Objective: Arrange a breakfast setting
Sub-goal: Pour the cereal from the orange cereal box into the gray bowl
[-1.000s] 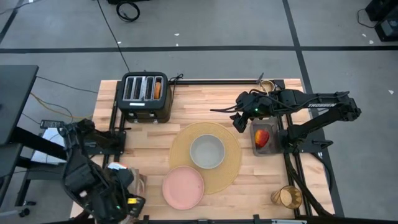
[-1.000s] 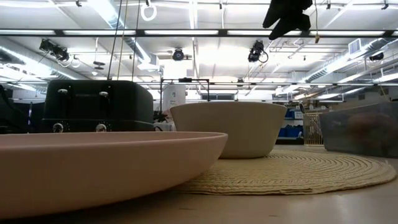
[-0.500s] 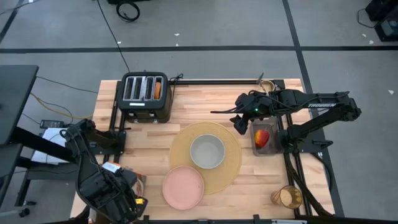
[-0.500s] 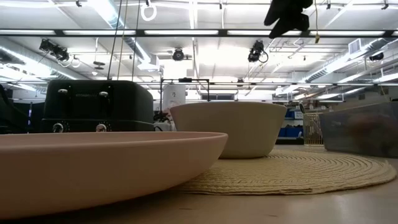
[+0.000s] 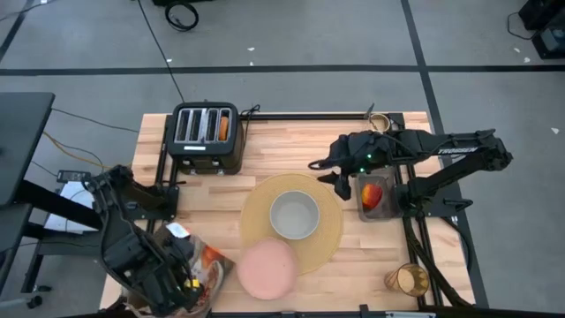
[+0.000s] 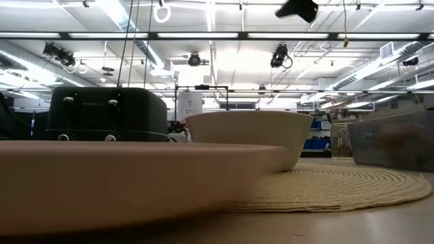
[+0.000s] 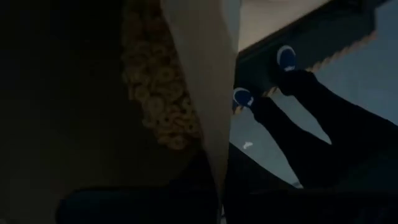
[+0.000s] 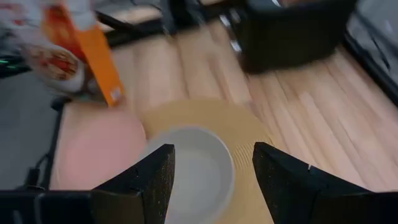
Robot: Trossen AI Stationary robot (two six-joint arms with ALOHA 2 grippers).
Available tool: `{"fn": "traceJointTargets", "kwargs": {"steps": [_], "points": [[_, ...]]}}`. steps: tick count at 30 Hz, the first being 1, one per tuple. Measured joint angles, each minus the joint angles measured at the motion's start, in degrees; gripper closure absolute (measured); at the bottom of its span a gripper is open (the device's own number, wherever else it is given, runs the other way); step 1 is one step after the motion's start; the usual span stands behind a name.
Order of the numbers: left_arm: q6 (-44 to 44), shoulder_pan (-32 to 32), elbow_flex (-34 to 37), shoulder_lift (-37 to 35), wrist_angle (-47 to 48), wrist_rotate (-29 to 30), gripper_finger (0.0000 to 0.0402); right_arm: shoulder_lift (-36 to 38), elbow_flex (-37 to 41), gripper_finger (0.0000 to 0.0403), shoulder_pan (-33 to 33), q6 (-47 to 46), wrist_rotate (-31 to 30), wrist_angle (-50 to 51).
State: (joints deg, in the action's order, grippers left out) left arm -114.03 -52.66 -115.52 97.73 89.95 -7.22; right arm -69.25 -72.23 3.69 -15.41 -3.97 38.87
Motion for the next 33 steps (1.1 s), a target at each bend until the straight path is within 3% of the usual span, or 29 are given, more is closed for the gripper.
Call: {"fn": "traceJointTargets", "kwargs": {"steps": [7,13,17,22,26,33], "points": [[3.7,-0.5,0.0,-3.1,0.2,-0.9,0.0399,-1.9,-0.1,0.0124,4.7,2.6,-2.1,-11.8],[7.2,-0.2,0.0,-4.2,0.2,1.9,0.0400,-11.0,-0.1,0.0044,6.9,2.6,-1.8,-23.5],[10.4,-0.2,0.0,-4.3,0.1,2.3,0.0400,-20.1,0.0,0.0009,8.0,4.1,5.8,-38.1],[12.0,-1.3,0.0,-4.4,0.0,2.2,0.0400,-30.3,0.0,0.0010,8.1,0.0,15.1,-54.7],[11.4,-2.4,0.0,-4.4,0.1,1.5,0.0400,-32.8,0.0,0.0018,9.0,-1.2,16.6,-51.4],[11.2,-3.5,0.0,-4.4,0.1,1.7,0.0400,-34.1,0.1,0.0029,16.9,16.2,10.3,-37.0]]}}
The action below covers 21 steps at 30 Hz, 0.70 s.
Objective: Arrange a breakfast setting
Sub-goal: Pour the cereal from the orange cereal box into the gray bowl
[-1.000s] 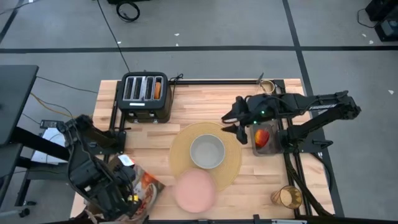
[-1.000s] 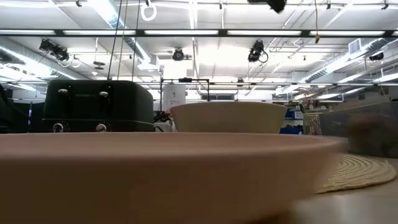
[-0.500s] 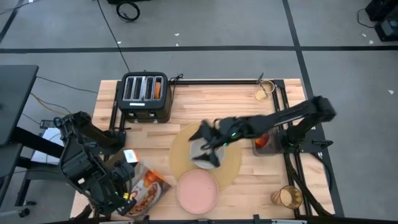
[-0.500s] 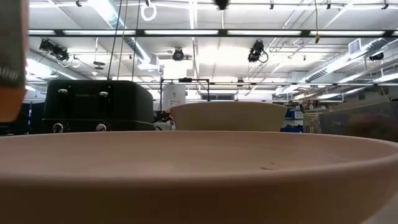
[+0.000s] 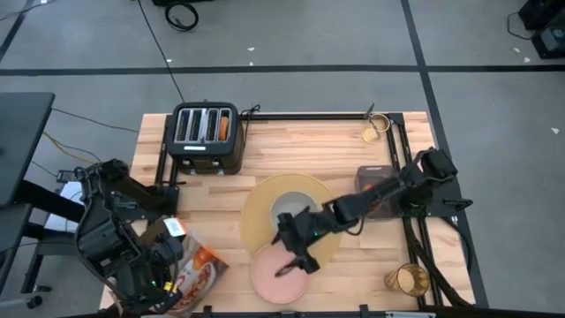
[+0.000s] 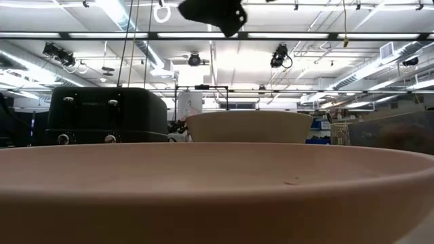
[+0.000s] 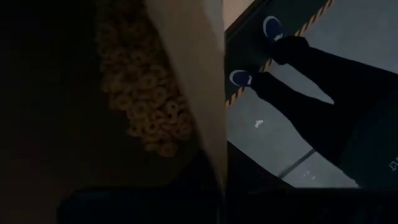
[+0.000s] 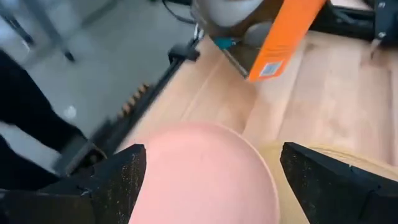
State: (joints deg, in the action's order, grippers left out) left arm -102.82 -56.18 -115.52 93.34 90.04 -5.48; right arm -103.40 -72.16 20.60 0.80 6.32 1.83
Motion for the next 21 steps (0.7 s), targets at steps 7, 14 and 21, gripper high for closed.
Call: {"fn": "traceJointTargets", "kwargs": {"steps": [7,14,21], "points": [[0.0,0.2,0.0,0.0,-0.1,0.9,0.0398,-0.4,-0.2,0.0030,6.4,12.8,-4.9,7.9],[-0.4,0.1,0.0,0.0,0.0,0.7,0.0396,-1.6,-0.1,0.0030,11.5,23.0,-8.0,23.1],[-1.7,0.1,0.0,0.0,-0.1,0.9,0.0394,-7.8,-0.1,0.0039,13.6,39.3,-13.8,22.2]]}}
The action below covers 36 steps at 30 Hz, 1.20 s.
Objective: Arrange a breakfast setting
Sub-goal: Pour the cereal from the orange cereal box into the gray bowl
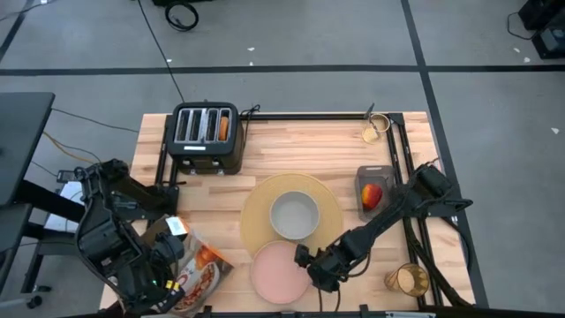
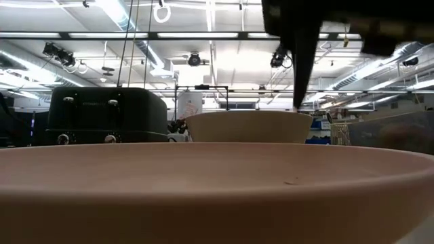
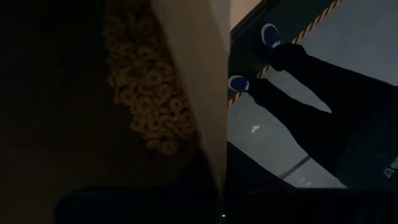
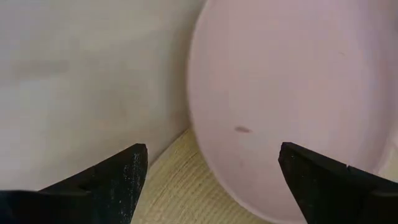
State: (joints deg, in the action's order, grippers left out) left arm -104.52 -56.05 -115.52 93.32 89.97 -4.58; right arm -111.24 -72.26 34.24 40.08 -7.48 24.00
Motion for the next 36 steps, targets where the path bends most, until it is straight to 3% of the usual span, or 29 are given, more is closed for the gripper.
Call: {"fn": "traceJointTargets", "kwargs": {"steps": [5,22,28,33,36], "points": [[-1.6,0.0,0.0,0.0,0.0,0.0,0.0394,-2.9,0.0,0.0053,0.1,4.6,-4.4,-3.1],[-1.9,0.3,0.0,0.0,0.0,0.6,0.0397,-4.0,0.0,0.0054,-3.1,6.4,-3.6,-17.3],[3.3,0.1,0.0,0.0,0.1,1.5,0.0398,-1.6,0.0,0.0054,-3.3,6.5,-10.6,-19.2],[9.2,-0.2,0.0,0.0,0.1,2.8,0.0400,4.7,0.0,0.0054,-3.1,-0.2,-9.4,-16.7],[13.7,-0.6,0.0,0.0,0.0,4.4,0.0400,8.6,0.0,0.0054,-4.2,-9.1,-6.2,-21.2]]}}
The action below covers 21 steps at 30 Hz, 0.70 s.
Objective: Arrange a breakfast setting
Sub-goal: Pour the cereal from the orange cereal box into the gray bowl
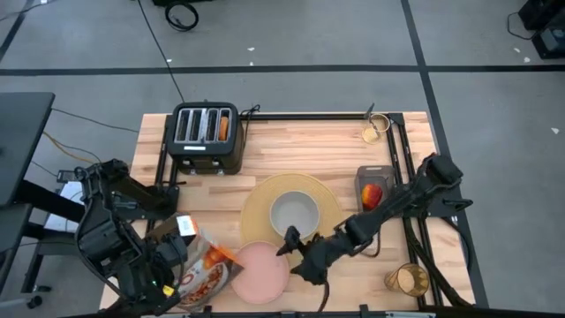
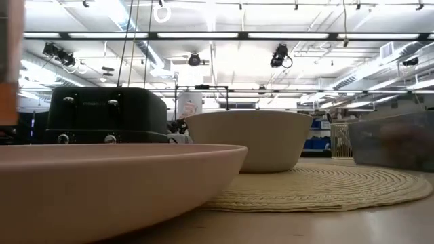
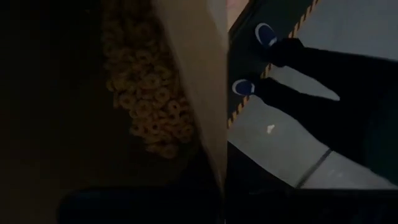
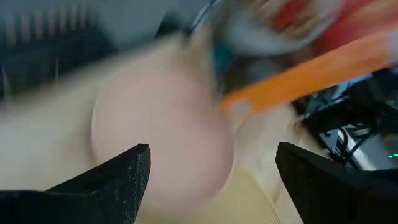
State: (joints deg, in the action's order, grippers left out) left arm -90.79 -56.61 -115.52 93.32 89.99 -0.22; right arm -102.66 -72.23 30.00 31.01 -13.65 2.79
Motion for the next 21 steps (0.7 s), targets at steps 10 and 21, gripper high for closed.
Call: {"fn": "traceJointTargets", "kwargs": {"steps": [10,21], "points": [[12.3,3.2,0.0,0.0,0.0,9.4,0.0400,1.2,0.0,0.0054,-13.1,-44.0,18.1,-20.3],[24.1,9.1,0.0,0.0,0.0,12.2,0.0400,1.0,0.0,0.0054,-20.6,-47.6,33.4,-20.6]]}}
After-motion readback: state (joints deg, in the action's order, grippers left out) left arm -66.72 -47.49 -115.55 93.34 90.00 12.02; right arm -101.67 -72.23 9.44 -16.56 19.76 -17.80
